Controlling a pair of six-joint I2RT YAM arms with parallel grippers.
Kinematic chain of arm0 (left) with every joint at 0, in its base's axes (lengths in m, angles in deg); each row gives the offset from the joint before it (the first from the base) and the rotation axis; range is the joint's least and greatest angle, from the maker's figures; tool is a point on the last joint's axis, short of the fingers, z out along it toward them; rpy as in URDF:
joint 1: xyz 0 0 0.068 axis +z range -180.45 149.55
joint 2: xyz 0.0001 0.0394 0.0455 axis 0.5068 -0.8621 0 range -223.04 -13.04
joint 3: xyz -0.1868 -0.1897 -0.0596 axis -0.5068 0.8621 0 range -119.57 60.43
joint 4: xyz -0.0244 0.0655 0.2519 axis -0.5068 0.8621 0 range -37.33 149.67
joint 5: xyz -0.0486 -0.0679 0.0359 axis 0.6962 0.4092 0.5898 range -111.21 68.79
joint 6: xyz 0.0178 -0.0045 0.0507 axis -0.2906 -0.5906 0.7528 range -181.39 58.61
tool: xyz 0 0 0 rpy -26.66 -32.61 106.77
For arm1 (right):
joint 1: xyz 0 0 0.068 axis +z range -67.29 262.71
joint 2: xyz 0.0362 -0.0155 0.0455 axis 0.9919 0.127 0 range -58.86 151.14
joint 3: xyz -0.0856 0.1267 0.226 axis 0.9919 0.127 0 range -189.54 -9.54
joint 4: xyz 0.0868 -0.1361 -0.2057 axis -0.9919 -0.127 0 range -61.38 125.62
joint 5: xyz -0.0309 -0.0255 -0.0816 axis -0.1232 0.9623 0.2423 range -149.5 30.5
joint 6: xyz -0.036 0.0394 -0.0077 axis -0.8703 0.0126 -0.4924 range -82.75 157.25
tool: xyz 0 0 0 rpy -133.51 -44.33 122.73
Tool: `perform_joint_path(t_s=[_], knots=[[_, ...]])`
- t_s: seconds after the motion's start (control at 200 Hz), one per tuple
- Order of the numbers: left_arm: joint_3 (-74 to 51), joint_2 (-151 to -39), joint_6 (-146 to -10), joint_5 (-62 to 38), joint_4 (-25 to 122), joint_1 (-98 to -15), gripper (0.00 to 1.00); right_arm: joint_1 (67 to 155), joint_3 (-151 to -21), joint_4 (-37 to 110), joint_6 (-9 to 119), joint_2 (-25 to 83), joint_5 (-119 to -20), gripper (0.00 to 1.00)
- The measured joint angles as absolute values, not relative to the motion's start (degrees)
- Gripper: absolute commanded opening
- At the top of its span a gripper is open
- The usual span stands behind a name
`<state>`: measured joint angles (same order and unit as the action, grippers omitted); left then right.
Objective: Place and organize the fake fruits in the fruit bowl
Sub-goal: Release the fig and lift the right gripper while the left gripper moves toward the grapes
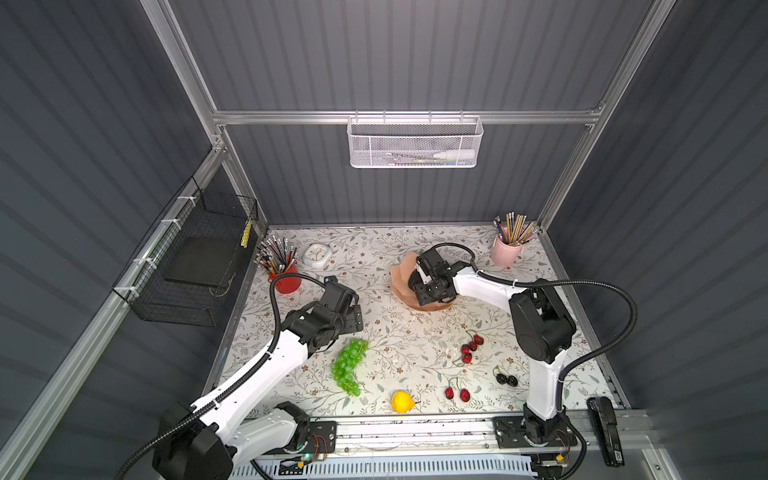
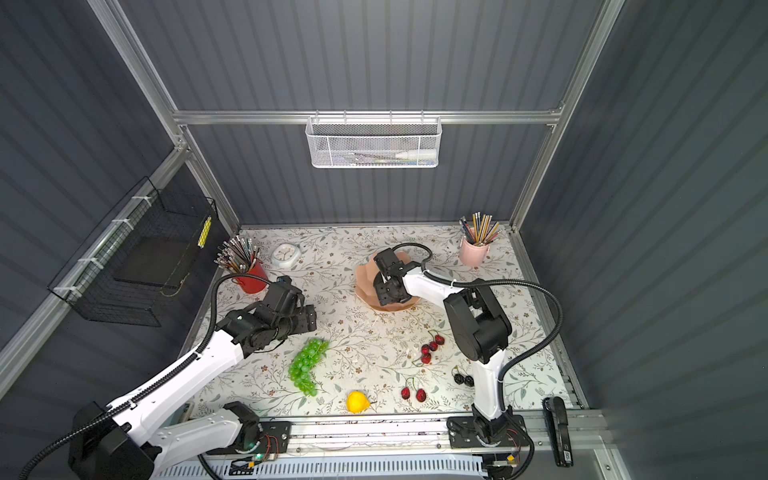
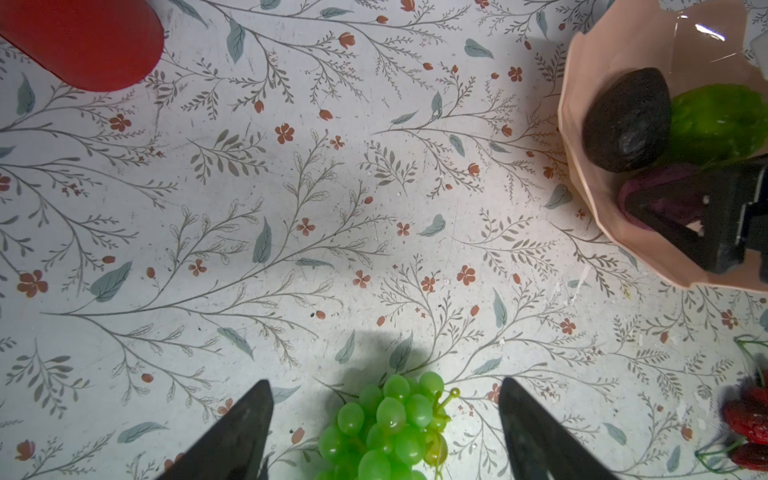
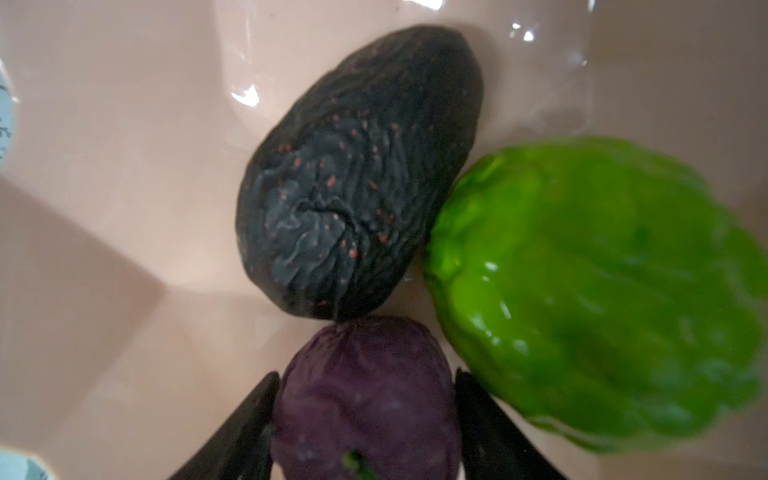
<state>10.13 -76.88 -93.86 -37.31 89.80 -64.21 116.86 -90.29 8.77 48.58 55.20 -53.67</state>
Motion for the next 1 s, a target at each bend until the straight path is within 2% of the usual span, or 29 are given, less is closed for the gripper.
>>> perform_joint_path(t_s=[0.085, 0.36, 0.62, 1.001], knots=[[8.12, -77.77, -93.05, -37.29, 90.89, -64.21, 0.91, 116.88, -90.29, 8.62, 48.16, 55.18, -53.13, 0.82], [3.57, -81.97, -90.08, -29.07, 95.33, -64.21, 0.88, 117.58, -89.44, 8.27, 47.49, 48.71, -52.17, 0.89], [-0.23, -82.12, -86.67, -19.41, 99.02, -64.97, 0.88, 118.65, -83.71, 12.22, 47.70, 38.09, -54.18, 0.88], [5.56, -87.65, -84.92, -12.57, 99.96, -84.34, 0.87, 118.47, -67.28, 16.53, 52.49, 22.24, -56.56, 0.89]])
